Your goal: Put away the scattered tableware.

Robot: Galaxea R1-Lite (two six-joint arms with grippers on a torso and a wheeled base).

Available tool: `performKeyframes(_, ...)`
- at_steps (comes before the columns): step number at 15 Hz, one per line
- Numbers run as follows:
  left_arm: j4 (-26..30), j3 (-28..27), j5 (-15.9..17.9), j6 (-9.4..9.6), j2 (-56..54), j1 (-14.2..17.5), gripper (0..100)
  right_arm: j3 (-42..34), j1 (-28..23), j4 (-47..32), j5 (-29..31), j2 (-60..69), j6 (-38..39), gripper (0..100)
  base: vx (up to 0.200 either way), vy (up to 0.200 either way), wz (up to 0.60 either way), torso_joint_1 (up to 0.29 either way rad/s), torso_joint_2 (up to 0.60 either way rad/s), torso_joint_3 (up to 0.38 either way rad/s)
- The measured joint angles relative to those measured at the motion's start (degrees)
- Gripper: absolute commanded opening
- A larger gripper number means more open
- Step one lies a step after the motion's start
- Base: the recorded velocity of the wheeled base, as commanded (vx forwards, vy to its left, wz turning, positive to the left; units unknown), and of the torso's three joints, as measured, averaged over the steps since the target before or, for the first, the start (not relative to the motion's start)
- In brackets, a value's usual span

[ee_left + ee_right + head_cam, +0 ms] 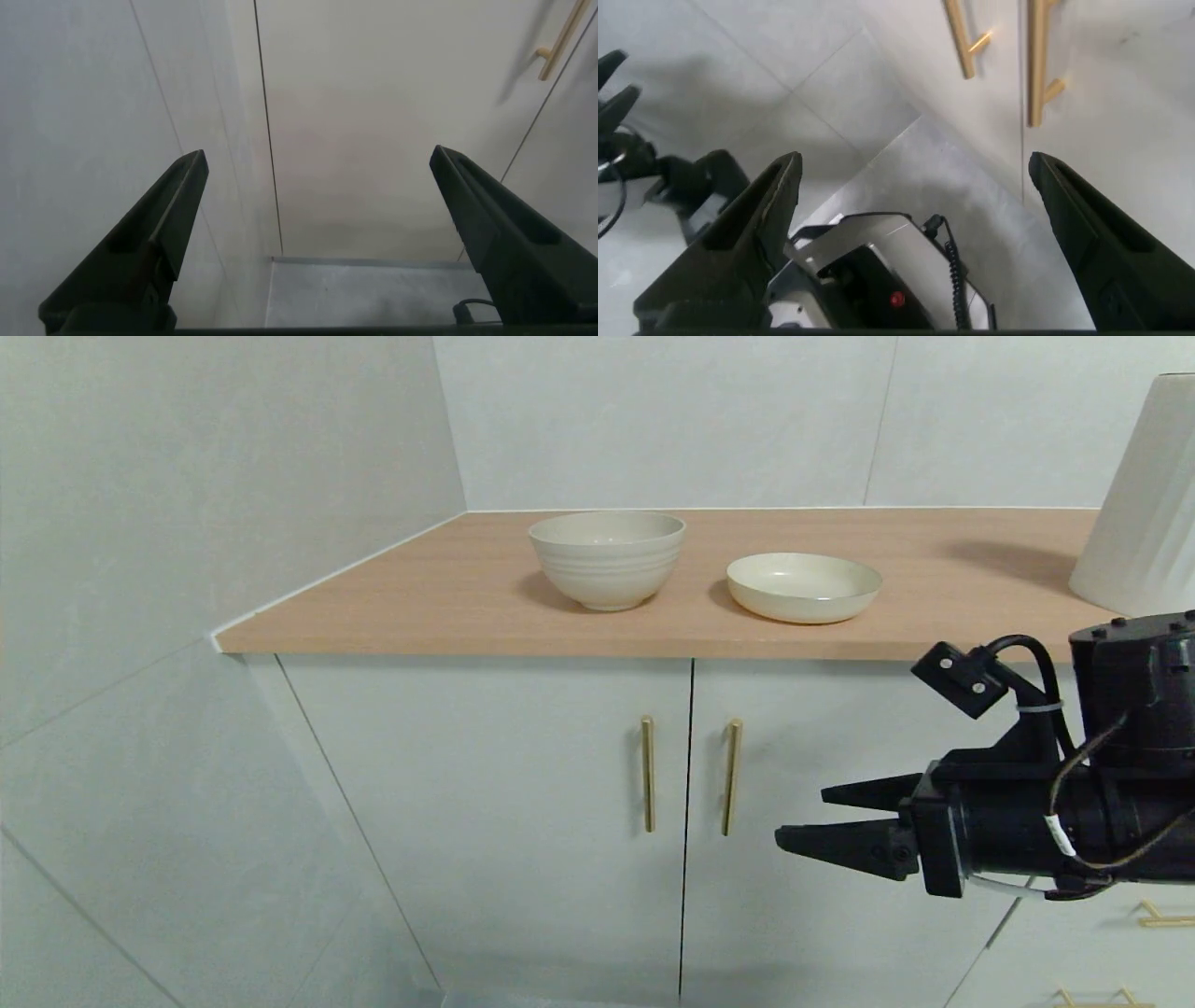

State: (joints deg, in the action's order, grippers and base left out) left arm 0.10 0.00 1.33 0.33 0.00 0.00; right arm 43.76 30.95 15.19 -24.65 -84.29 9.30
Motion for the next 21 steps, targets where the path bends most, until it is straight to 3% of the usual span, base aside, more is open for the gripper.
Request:
performKeyframes(5, 0.0, 0.0, 0.0, 0.0, 0.0, 0.0, 100, 0.9, 0.4, 2.3, 0.0, -5.5, 1.1, 100, 0.0, 0.0, 0.0, 0.0, 0.0, 0.0)
performKeyframes(9, 0.0, 0.0, 0.0, 0.02, 0.0, 0.0, 100, 0.6, 2.6, 13.4, 5.1, -10.9, 5.5, 100, 0.0, 0.0, 0.0, 0.0, 0.0, 0.0)
performKeyframes(15, 0.0, 0.0, 0.0, 0.02, 0.0, 0.0, 100, 0.5, 3.6, 24.0, 10.6, -17.3, 9.1, 100, 0.0, 0.0, 0.0, 0.0, 0.0, 0.0)
performKeyframes(21, 0.0, 0.0, 0.0, 0.0, 0.0, 0.0, 100, 0.0, 3.7, 28.1, 11.6, -20.9, 9.3, 100, 0.0, 0.0, 0.0, 0.0, 0.0, 0.0)
